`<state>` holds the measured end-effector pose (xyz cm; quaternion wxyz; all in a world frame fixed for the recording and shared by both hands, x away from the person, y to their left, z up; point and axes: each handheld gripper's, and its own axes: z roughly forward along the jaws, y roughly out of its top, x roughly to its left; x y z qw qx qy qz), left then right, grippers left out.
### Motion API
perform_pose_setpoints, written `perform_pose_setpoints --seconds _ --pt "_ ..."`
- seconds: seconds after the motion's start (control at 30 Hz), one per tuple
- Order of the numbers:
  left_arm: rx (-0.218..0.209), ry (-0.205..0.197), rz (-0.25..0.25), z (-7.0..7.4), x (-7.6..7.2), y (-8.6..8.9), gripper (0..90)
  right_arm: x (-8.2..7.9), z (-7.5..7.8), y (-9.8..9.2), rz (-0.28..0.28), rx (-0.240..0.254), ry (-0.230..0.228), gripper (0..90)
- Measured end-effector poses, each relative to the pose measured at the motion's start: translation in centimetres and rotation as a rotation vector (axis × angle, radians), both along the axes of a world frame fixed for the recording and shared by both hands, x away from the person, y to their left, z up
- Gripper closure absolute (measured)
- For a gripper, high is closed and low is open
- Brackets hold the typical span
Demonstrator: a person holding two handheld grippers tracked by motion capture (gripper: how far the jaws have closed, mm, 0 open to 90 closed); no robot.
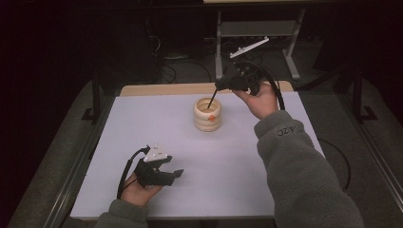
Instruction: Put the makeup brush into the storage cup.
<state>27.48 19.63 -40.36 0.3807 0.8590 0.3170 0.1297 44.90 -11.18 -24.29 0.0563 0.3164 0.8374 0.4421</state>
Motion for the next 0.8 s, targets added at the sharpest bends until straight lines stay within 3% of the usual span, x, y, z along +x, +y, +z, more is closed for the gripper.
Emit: perform_pose_setpoints --seconds 0.3,0.8 --pt "-0.005 -0.006 0.003 0.1 0.1 0.2 33.6 1.5 -1.0 0.6 -0.045 0.001 0.014 83.7" --pt "-0.006 -0.007 0.008 0.2 0.0 0.3 32.9 2.4 -2.3 1.2 -0.097 -0.021 0.029 83.5"
